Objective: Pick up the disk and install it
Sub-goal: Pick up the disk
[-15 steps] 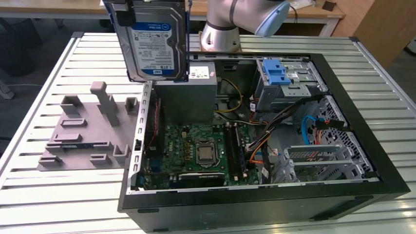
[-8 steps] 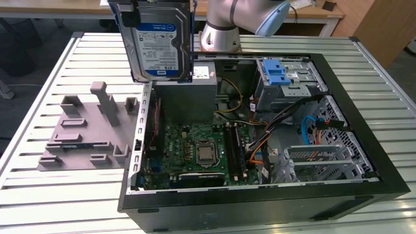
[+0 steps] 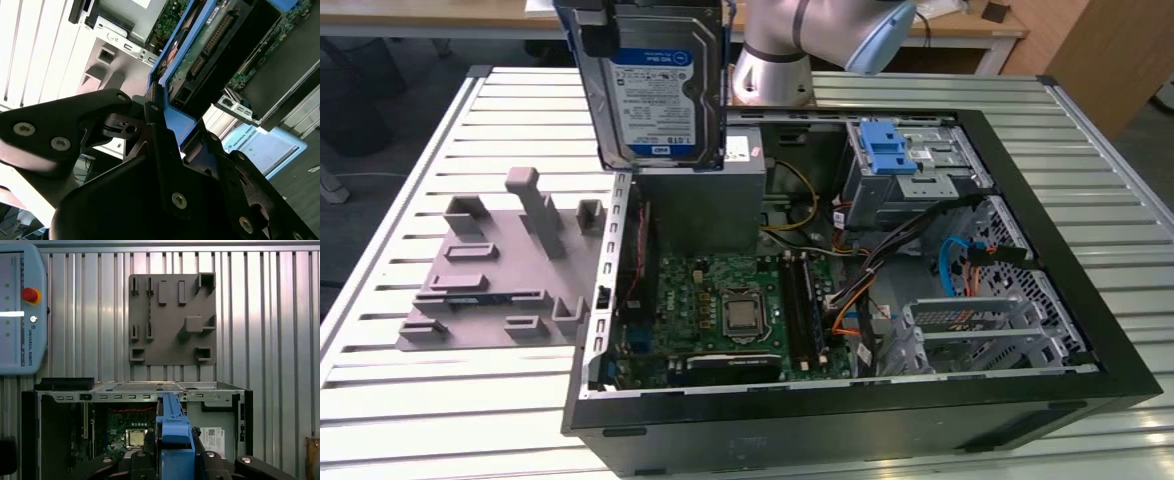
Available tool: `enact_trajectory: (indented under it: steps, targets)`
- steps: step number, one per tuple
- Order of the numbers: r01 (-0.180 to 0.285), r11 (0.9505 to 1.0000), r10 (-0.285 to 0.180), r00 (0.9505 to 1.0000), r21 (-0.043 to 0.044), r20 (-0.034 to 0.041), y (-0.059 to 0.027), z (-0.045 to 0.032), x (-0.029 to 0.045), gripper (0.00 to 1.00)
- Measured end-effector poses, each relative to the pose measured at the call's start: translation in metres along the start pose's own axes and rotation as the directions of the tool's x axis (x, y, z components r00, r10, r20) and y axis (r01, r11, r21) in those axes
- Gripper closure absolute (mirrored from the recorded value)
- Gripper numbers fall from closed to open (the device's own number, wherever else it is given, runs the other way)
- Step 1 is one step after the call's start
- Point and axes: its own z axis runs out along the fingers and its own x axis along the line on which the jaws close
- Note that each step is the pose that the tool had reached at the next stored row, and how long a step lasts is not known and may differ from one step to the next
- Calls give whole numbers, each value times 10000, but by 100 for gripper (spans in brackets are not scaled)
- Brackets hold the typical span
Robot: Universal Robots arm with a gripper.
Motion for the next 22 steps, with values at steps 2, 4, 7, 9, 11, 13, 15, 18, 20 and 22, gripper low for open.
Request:
enact_trajectory:
  steps: [2,4,7,9,11,13,15,18,20,22]
  targets:
    - [1,10000,-1,10000,0,0,-22,0,7,64]
    - [-1,10000,1,10000,0,1,-45,-1,13,64]
    - [0,10000,0,10000,-1,0,-79,-1,23,64]
    - [-1,10000,1,10000,-1,1,-101,-2,29,64]
    - [-1,10000,1,10000,-1,1,-123,-2,37,64]
    - [-2,10000,2,10000,-2,0,-145,-3,43,64]
    - [-2,10000,2,10000,-2,0,-168,-4,48,64]
    - [-2,10000,2,10000,-2,1,-204,-4,56,64]
    - [-2,10000,2,10000,-2,1,-226,-4,57,64]
    - [-2,10000,2,10000,-3,0,-248,-5,57,64]
